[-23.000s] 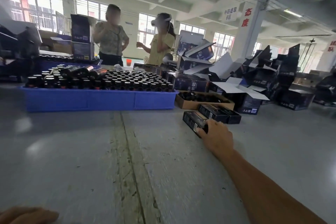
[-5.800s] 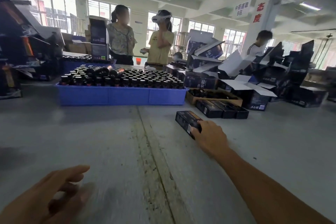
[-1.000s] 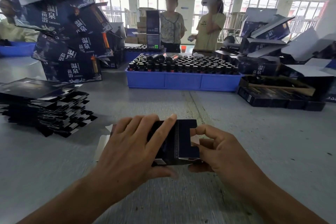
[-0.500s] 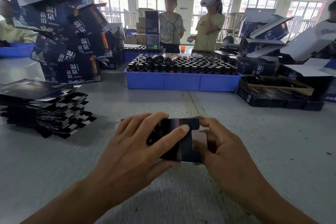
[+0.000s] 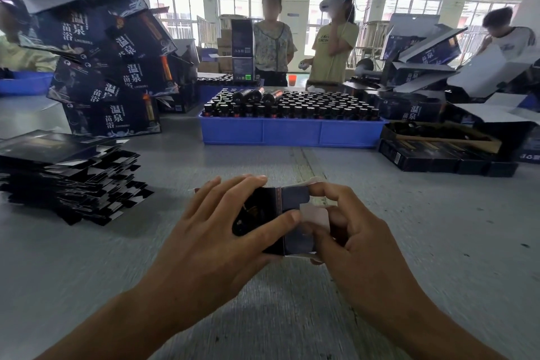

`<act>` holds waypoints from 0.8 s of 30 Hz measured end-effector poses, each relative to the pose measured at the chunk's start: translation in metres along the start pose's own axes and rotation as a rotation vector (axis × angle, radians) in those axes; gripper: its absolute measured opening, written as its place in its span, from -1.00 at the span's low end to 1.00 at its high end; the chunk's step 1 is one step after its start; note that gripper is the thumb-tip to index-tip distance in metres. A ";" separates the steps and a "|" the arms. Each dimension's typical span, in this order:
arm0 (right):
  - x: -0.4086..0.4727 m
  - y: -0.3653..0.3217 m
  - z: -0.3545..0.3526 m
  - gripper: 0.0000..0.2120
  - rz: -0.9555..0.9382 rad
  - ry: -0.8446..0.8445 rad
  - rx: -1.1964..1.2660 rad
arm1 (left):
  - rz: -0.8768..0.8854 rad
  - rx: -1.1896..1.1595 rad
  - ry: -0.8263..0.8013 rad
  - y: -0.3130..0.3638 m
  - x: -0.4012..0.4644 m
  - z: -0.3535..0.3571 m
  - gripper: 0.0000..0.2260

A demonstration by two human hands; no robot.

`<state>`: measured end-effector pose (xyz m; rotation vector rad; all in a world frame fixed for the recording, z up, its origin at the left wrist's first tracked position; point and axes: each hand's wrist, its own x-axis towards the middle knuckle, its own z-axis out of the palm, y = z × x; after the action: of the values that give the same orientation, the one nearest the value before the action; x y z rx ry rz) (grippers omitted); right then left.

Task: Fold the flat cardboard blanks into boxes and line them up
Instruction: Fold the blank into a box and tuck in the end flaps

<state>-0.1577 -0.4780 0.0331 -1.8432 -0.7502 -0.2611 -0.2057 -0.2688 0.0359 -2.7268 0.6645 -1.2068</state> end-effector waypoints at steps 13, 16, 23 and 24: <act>-0.003 -0.003 0.002 -0.60 -0.025 0.021 0.040 | 0.006 -0.124 0.039 -0.007 -0.005 0.001 -0.61; -0.003 -0.003 0.002 -0.59 -0.016 0.032 0.045 | 0.020 -0.130 0.041 -0.006 -0.005 0.001 -0.62; -0.005 -0.007 0.002 -0.42 -0.067 0.031 -0.068 | 0.005 -0.140 0.052 -0.009 -0.008 0.004 -0.65; -0.005 -0.008 0.002 -0.44 -0.076 0.025 -0.097 | 0.005 -0.139 0.055 -0.009 -0.008 0.004 -0.65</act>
<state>-0.1667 -0.4763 0.0361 -1.9012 -0.8039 -0.3750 -0.2045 -0.2579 0.0294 -2.8093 0.7898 -1.2848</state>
